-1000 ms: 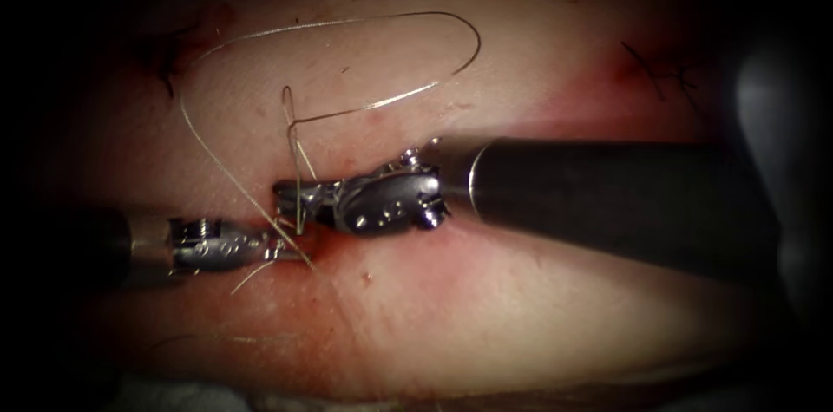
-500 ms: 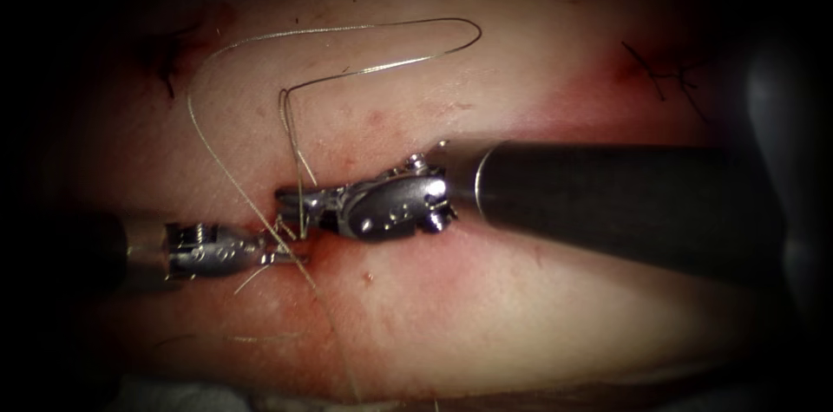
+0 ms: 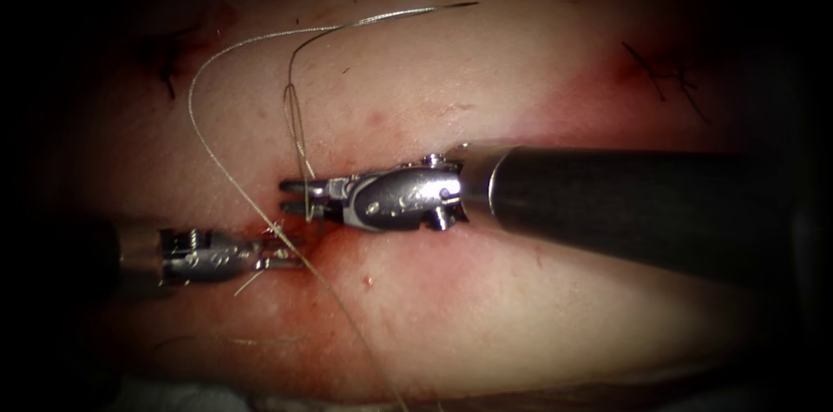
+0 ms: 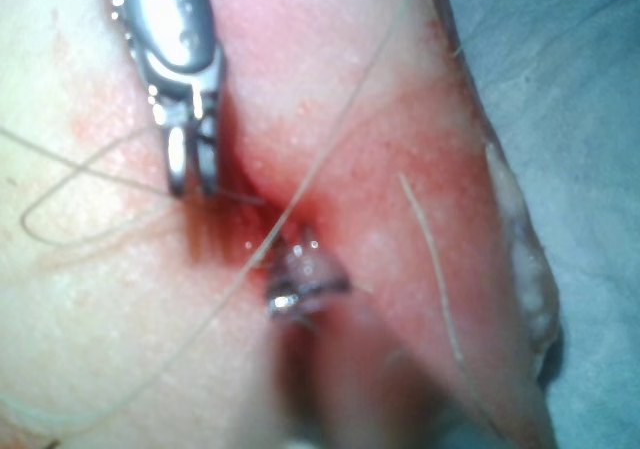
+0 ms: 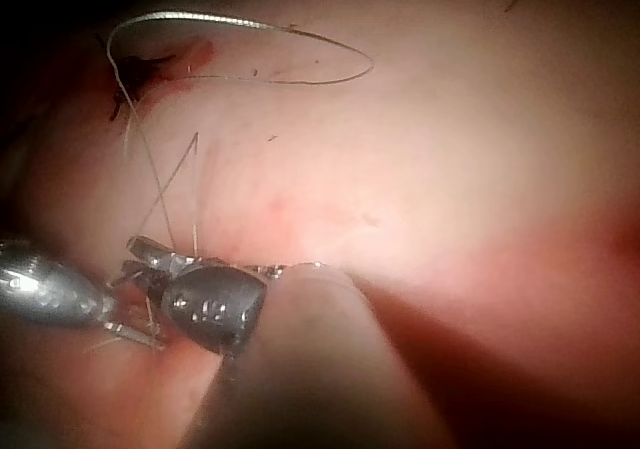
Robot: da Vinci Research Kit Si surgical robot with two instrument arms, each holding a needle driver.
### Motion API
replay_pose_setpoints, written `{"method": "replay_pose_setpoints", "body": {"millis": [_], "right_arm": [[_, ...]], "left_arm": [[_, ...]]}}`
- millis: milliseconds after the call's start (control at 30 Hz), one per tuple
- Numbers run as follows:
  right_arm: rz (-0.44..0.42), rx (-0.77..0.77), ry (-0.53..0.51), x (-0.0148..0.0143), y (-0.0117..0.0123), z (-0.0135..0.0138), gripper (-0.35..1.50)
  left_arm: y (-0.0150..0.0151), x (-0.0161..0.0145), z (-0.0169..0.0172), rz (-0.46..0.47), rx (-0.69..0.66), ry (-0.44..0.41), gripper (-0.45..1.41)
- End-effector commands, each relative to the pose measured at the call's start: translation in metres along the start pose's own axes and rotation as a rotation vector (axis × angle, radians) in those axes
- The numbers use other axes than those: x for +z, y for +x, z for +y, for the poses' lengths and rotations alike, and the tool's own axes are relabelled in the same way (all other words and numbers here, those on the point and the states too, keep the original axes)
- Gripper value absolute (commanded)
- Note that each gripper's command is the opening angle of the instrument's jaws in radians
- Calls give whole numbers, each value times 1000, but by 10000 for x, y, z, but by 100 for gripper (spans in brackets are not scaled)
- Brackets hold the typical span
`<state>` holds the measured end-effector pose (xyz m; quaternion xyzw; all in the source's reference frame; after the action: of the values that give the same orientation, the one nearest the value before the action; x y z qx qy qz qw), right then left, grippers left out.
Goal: Wound Closure
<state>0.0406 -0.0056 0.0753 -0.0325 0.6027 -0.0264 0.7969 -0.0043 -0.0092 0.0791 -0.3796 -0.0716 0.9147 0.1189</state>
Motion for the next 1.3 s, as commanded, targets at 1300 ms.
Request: {"method": "replay_pose_setpoints", "body": {"millis": [1300], "right_arm": [[-12,21,-28,10,-7,0,-35]], "left_arm": [[-6,51,42,2,-41,13,2]]}}
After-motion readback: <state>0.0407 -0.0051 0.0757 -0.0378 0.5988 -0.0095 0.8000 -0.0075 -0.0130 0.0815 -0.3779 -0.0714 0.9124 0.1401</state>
